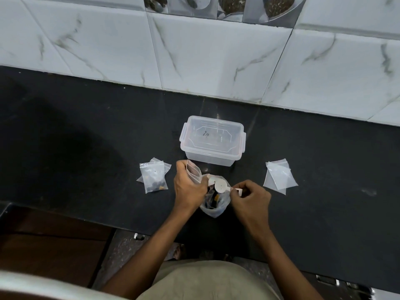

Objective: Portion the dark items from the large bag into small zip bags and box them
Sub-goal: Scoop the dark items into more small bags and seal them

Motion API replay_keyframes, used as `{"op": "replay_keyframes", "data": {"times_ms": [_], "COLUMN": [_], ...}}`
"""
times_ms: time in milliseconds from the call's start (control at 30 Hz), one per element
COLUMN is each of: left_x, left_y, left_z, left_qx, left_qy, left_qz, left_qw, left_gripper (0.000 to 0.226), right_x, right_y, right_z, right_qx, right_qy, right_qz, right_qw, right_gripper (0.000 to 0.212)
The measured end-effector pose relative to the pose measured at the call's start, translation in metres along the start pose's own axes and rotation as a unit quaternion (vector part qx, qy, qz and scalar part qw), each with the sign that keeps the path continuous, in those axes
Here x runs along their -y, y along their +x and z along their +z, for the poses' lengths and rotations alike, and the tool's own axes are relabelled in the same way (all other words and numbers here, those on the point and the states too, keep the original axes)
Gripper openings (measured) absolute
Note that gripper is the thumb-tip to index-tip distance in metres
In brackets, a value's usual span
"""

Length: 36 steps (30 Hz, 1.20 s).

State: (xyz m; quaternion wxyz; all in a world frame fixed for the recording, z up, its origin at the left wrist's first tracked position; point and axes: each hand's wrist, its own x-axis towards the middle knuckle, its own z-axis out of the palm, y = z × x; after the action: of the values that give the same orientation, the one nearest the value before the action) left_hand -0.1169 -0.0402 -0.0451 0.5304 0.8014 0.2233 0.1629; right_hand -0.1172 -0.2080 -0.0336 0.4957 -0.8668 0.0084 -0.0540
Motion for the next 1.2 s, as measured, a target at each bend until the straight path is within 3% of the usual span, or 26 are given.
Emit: {"op": "replay_keyframes", "data": {"times_ms": [133,233,367,467,533,633,700,800,933,1067,1200], "left_x": [-0.002,-0.004,-0.006,-0.01,-0.012,-0.013,-0.015,-0.029,-0.036,-0.033,-0.031], "left_y": [0.0,-0.001,-0.002,-0.004,-0.004,-0.002,-0.002,-0.003,-0.004,0.001,0.009], "left_z": [0.002,0.004,0.005,0.006,0.007,0.011,0.011,0.007,0.005,0.004,-0.004], "left_qx": [0.008,0.017,0.045,0.104,0.157,0.224,0.232,0.197,0.175,0.179,0.222], "left_qy": [-0.005,-0.003,0.008,0.0,-0.035,-0.134,-0.161,-0.114,-0.104,-0.111,-0.184], "left_qz": [0.009,0.013,0.007,-0.01,-0.03,-0.076,-0.072,-0.047,-0.088,-0.119,-0.093], "left_qw": [1.0,1.0,0.999,0.995,0.987,0.962,0.957,0.973,0.975,0.97,0.953], "left_gripper": [0.044,0.044,0.049,0.069,0.08,0.07,0.057,0.062,0.059,0.064,0.057], "right_x": [-0.005,0.0,0.003,0.003,0.009,0.024,0.029,0.029,0.034,0.032,0.029], "right_y": [-0.001,0.001,0.004,0.009,0.012,0.015,0.015,0.017,0.018,0.021,0.029], "right_z": [0.01,0.01,0.004,-0.002,-0.003,0.003,0.007,0.007,0.002,0.011,0.013], "right_qx": [0.055,0.07,0.052,0.033,0.088,0.145,0.142,0.15,0.182,0.117,0.077], "right_qy": [-0.112,-0.222,-0.293,-0.205,-0.078,0.052,0.071,0.094,0.104,0.086,0.104], "right_qz": [-0.026,-0.03,-0.057,-0.113,-0.148,-0.147,-0.138,-0.144,-0.168,-0.134,-0.092], "right_qw": [0.992,0.972,0.953,0.972,0.982,0.977,0.978,0.974,0.963,0.98,0.987], "right_gripper": [0.004,0.023,0.03,0.029,0.033,0.037,0.033,0.026,0.032,0.01,0.013]}}
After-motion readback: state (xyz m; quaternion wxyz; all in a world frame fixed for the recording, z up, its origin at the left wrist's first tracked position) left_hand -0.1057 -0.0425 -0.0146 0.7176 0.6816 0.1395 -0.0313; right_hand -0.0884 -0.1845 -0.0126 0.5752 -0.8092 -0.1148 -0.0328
